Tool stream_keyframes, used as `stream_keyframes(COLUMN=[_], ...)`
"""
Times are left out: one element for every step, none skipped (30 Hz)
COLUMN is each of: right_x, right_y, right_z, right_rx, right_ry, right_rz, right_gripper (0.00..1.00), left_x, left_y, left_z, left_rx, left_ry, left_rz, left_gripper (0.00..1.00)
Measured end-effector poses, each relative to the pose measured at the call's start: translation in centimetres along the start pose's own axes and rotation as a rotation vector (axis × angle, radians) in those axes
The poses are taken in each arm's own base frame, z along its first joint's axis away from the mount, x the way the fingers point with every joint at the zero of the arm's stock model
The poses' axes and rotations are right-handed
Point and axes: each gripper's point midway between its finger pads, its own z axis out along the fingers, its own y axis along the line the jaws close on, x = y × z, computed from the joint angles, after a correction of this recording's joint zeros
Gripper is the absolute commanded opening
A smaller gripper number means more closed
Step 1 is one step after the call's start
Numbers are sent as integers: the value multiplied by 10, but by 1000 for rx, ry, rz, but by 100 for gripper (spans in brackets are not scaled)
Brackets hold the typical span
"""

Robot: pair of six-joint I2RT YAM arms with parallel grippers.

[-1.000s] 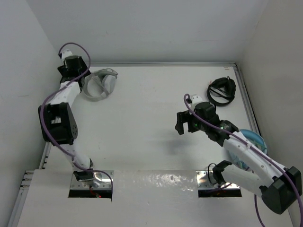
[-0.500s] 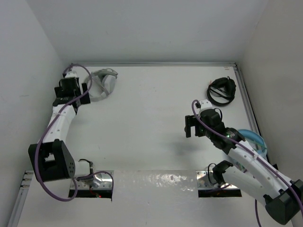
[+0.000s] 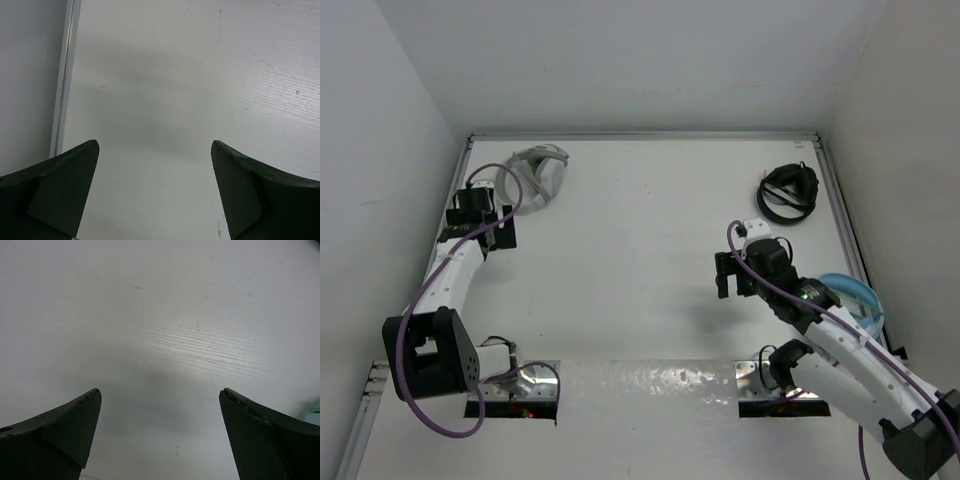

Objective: Wrap the headphones

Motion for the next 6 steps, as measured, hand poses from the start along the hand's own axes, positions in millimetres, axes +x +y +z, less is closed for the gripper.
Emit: stream_keyframes(right_x=[2,3,5,5,6,7], right_y=[0,-1,-1,-1,-1,-1], right_z=[1,1,1,2,2,2], right_rx=[1,2,3,3,3,3], right_ry=[4,7,10,11,13,14], right_rz=[-1,-2,-2,-2,-2,-3], right_gripper=[99,99,99,99,99,99], left_x=[0,0,0,0,-1,-1], left_y=[0,0,0,0,0,0], left_z=[0,0,0,0,0,0], left_rx=[1,2,2,2,2,2], left_ry=[0,-1,-1,-2,-3,-4], left_rz=[0,0,-1,-1,-2,-5], left_gripper=[91,90,90,90,90,91])
